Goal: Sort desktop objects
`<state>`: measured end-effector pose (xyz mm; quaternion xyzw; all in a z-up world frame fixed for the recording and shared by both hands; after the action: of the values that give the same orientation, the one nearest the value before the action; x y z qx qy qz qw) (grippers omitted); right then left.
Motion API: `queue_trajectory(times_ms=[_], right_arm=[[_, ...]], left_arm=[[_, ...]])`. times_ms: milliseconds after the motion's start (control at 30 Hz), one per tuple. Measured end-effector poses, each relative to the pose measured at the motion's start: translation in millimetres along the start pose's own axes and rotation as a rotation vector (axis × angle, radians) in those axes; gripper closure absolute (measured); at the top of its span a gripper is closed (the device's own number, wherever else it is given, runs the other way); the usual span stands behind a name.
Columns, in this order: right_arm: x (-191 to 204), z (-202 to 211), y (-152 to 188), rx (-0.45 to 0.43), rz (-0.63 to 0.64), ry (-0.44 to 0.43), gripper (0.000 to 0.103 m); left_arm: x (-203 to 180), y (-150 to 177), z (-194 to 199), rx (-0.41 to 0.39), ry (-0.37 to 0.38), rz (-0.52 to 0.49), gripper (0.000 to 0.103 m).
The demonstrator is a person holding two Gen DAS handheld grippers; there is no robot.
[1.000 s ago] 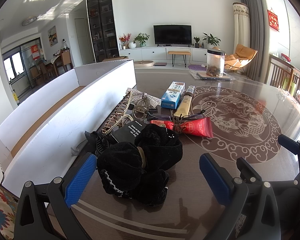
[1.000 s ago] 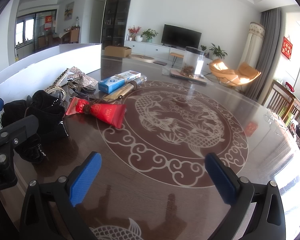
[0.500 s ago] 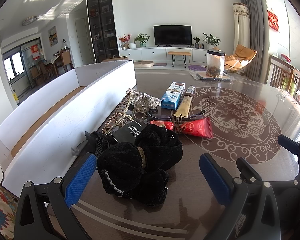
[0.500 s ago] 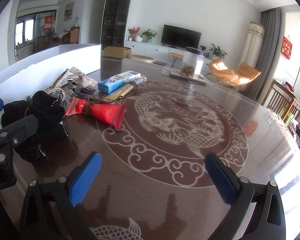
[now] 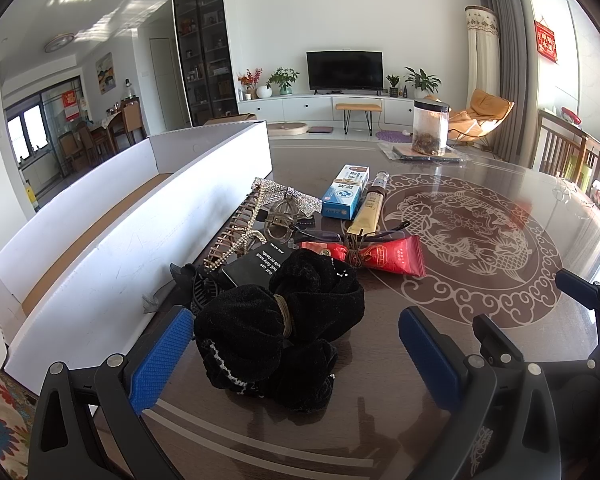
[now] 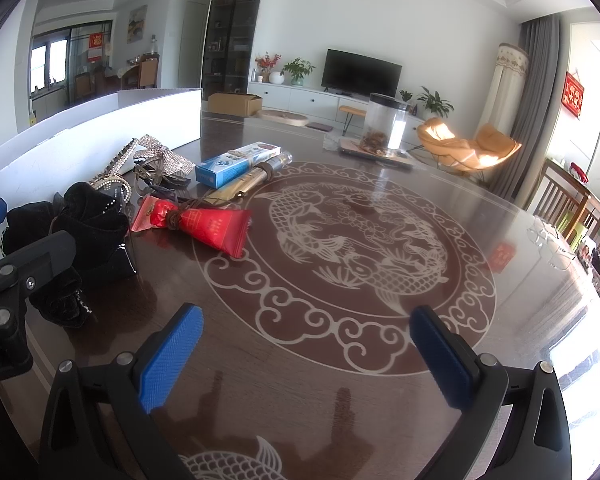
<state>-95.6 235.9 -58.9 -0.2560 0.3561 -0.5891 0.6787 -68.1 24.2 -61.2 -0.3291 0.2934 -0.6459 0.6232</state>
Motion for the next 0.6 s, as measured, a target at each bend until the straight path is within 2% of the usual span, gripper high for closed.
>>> queue_trajectory(times_ms=[600], right_arm=[[-0.8, -0.2, -0.2, 0.007, 0.001, 0.001, 0.0]], left_arm=[[-0.1, 0.1, 0.0, -0.001, 0.0, 0.0, 0.0]])
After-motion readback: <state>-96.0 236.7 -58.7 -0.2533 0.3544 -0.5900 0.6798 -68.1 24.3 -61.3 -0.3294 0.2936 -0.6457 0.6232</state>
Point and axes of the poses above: each gripper's, at about its wrist camera, not at the fingertips, and z roughly against the way its jaws point, x to its left, y to its underside, the point moved 9 cm from there along -z, roughly the way its jaws point, and after that the axes turned 1 degree about z, right-handed, at the moved point
